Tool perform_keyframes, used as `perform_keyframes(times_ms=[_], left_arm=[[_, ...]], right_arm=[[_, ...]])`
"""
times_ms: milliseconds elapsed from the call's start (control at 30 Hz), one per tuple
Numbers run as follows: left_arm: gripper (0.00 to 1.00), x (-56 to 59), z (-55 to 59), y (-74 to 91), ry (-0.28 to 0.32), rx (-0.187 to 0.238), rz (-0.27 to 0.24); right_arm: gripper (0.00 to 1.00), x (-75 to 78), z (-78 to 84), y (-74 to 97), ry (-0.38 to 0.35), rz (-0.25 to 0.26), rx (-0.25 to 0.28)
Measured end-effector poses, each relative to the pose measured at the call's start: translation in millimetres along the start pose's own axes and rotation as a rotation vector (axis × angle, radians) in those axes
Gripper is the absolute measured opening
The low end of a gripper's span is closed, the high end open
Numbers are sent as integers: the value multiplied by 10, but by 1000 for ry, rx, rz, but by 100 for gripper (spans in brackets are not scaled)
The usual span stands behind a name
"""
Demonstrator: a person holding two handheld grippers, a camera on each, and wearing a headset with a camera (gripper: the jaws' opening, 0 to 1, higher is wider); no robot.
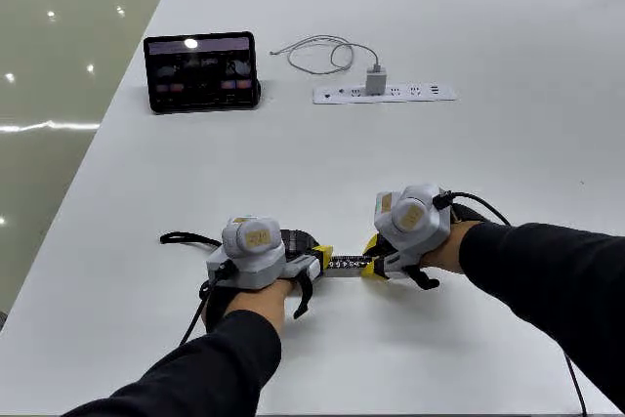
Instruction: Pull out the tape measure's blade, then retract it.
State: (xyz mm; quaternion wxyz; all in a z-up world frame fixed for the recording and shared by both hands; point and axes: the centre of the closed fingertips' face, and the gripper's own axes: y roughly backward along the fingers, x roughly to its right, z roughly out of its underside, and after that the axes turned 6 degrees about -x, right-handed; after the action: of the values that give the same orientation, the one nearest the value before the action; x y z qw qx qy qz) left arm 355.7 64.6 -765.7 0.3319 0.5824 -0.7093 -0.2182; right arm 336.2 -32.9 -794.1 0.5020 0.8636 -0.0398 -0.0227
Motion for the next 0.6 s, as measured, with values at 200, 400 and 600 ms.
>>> perform_keyframes(times_ms=[200, 400, 600], left_arm=[[62, -1, 2, -1, 3, -8, 3], [62, -1, 5, -1, 7, -13, 0], [62, -5, 6, -4, 12, -17, 3]], right_arm=[[12, -9, -66, -38, 14, -7, 5], [12, 0, -104, -48, 23, -6, 19], [11, -25, -190, -98, 8, -8, 32]])
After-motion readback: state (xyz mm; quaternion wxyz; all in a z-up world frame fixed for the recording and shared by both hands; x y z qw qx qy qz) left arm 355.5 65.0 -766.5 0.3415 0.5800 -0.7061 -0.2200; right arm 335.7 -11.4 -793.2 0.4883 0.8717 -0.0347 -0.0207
